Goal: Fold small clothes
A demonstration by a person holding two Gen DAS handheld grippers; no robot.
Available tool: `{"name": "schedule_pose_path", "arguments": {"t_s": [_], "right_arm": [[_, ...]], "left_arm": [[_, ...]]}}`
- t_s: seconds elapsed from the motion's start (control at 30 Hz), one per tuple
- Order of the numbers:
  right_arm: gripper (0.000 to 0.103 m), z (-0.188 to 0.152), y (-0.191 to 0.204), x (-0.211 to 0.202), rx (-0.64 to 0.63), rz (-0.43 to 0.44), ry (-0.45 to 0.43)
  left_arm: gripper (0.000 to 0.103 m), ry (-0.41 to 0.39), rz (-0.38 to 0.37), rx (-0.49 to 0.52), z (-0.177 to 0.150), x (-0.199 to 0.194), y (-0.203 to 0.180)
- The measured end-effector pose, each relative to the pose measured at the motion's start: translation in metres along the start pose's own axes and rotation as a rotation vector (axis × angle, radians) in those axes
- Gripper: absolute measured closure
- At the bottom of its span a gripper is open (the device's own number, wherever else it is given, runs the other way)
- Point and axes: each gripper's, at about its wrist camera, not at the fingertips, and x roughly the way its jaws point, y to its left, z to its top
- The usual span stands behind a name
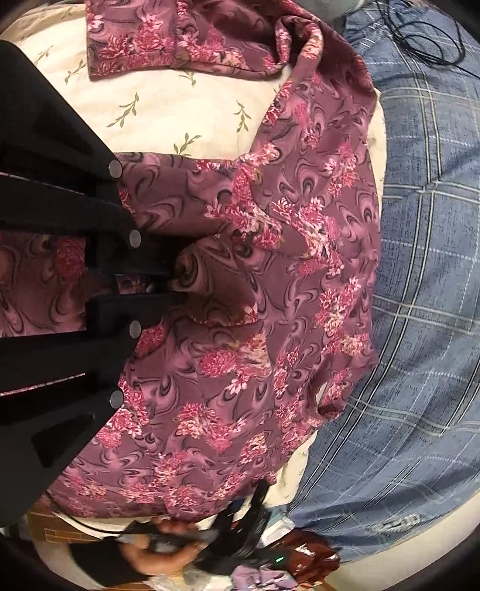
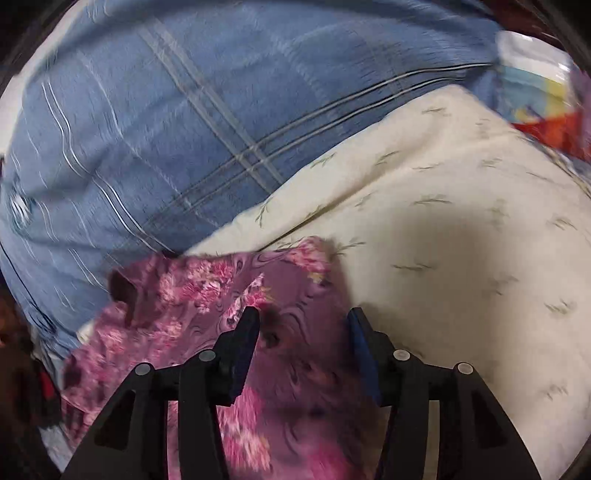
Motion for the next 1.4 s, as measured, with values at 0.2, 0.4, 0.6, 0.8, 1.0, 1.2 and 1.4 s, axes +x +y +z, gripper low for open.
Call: {"name": "schedule_pose_path", "arguments": {"t_s": [0.2,0.4,0.6,0.8,1.0,1.2,1.4], "right_arm": [[0.099,0.022,0.0,-0.027,-0.016,0.079,-0.159],[0.092,0.002,-0.014,-0.029,-0.02,-0.012,-0.099],[0.075,-0.049,0.005,-0.069,-0.046,0.24,-0.159],[0.074,-0.094,0.027,-0.054,-0.16,0.085,-0.125],[0.048,-0.112,0.052,-0.064,-0.188,0.224,-0.153],[0.041,-0.125,0.055,-0.047,-0.205,0.208,-0.171],[0.041,-0.126,0.049,-0.051,-0.185,0.24,-0.176]], "left_arm": [[0.081,-0.013,-0.007,-0.017,0.003,-0.004,0.012],[0.08,-0.078,-0.13,-0.116,0.004,-0.038,0.027],[0.06,-0.051,-0.128,-0.034,0.021,0.0,-0.024],[0.062,0.021,-0.066,0.009,0.019,0.02,-0.036],[0.035,-0.083,-0.056,-0.099,0.023,-0.061,0.049],[0.028,-0.066,-0.124,-0.502,-0.038,-0.102,0.163],[0.028,-0.054,-0.24,-0.678,-0.059,-0.064,0.187]]}}
